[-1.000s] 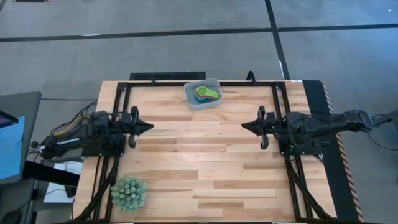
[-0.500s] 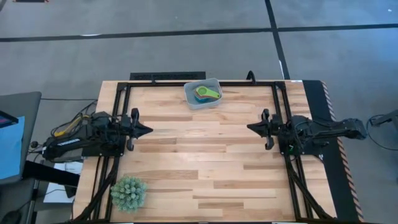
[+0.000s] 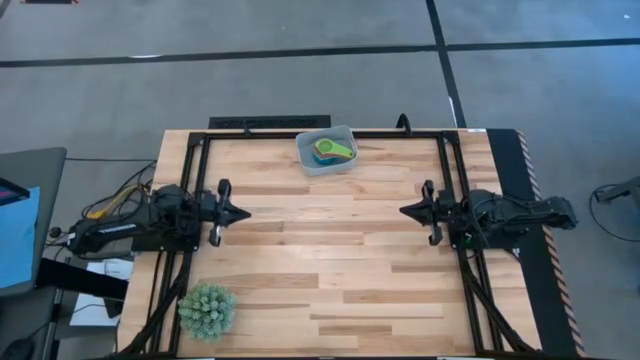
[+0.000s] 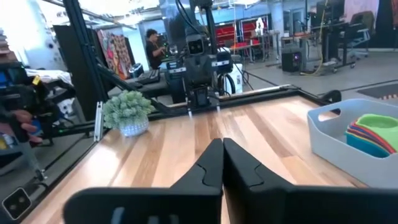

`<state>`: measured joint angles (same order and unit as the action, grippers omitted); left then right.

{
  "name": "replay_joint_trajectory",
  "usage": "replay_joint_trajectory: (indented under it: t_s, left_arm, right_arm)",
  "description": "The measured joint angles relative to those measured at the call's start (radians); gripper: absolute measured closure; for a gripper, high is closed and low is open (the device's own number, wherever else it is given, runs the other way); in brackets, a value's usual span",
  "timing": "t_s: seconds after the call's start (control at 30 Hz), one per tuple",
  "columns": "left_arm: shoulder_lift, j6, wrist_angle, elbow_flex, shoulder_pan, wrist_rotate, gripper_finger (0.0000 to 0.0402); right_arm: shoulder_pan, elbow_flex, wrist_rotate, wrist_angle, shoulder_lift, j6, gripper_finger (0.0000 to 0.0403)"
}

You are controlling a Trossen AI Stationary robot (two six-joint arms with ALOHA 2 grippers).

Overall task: Nest measuring cups in basket
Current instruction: Return to Home Position

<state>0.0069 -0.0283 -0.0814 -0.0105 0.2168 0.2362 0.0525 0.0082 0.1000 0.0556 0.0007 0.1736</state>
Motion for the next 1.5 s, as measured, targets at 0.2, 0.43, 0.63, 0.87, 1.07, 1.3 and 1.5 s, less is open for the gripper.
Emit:
replay_joint_trajectory:
  t_s: [0.2, 0.43, 0.63, 0.87, 1.07, 1.3, 1.5]
  left_arm:
    - [-0.005, -0.008, 0.014, 0.000, -0.004, -0.067, 0.0401]
    - [0.006, -0.041, 0.037, 0.001, -0.004, -0.175, 0.0401]
    - [0.006, -0.044, 0.049, 0.002, -0.004, -0.240, 0.0401]
    - [0.006, -0.045, 0.050, 0.002, -0.004, -0.249, 0.0401]
    - [0.006, -0.047, 0.050, 0.003, -0.004, -0.249, 0.0401]
    - [0.006, -0.047, 0.050, 0.003, -0.004, -0.248, 0.0401]
    - [0.006, -0.047, 0.051, 0.004, -0.004, -0.248, 0.0401]
  right_arm:
    - [-0.001, 0.000, 0.001, -0.009, 0.001, 0.053, 0.0357]
    - [-0.001, -0.001, 0.002, -0.011, 0.001, 0.070, 0.0355]
    - [-0.008, -0.002, 0.190, 0.040, 0.007, 0.337, 0.0356]
    - [-0.037, 0.002, 0.422, 0.040, 0.005, 0.752, 0.0355]
    - [-0.041, 0.003, 0.422, 0.040, 0.004, 0.761, 0.0356]
    - [-0.041, 0.003, 0.422, 0.040, 0.004, 0.761, 0.0356]
    - [-0.041, 0.004, 0.422, 0.040, 0.004, 0.761, 0.0356]
